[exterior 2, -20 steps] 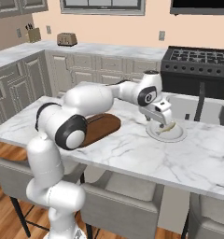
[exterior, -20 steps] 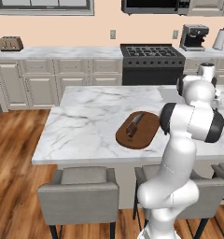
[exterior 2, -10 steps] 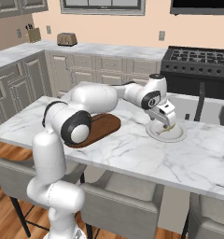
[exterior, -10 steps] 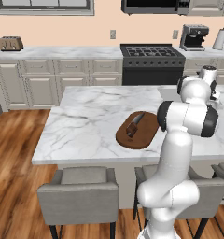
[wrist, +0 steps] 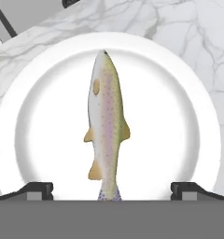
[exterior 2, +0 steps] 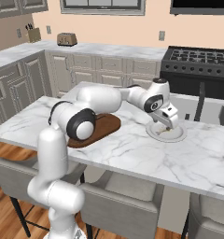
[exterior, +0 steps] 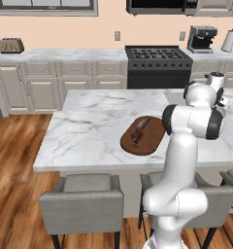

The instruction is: Pick up the knife from the drawer and place it on the cutting board. Then place the meat from the plate to the cutting board.

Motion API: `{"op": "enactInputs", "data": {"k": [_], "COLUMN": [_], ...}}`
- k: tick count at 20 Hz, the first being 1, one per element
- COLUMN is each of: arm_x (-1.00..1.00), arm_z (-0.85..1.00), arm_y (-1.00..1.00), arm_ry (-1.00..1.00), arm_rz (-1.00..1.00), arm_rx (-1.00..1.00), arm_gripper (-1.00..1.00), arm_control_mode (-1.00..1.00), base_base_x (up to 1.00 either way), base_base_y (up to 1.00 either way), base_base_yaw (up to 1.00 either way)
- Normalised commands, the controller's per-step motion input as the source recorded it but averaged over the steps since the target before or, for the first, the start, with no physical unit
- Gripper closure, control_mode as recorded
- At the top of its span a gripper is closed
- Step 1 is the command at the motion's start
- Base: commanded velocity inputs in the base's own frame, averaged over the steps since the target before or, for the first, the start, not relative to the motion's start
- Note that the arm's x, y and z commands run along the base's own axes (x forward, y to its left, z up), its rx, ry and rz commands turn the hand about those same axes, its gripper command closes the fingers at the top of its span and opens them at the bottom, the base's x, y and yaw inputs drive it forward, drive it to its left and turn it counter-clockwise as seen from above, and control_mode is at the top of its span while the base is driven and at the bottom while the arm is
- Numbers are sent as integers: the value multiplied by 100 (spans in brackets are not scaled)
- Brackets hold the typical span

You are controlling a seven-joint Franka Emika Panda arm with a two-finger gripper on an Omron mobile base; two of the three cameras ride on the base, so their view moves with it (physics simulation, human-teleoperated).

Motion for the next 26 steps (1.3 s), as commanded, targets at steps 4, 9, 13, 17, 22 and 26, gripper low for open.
{"op": "enactInputs", "data": {"k": [4,9,13,17,22,26], "arm_x": [30,28,22,4,0,0], "arm_z": [-21,-26,-25,-34,-57,-54], "arm_y": [-5,-3,-3,0,1,30], "arm_ry": [0,0,0,4,6,2], "arm_rz": [0,0,0,0,0,0], "arm_rx": [0,0,0,0,0,0], "arm_gripper": [-100,-100,-100,-100,-100,100], "arm_control_mode": [-100,-100,-100,-100,-100,-100], "base_base_x": [0,0,0,0,0,0], "base_base_y": [0,0,0,0,0,0], "base_base_yaw": [0,0,0,0,0,0]}}
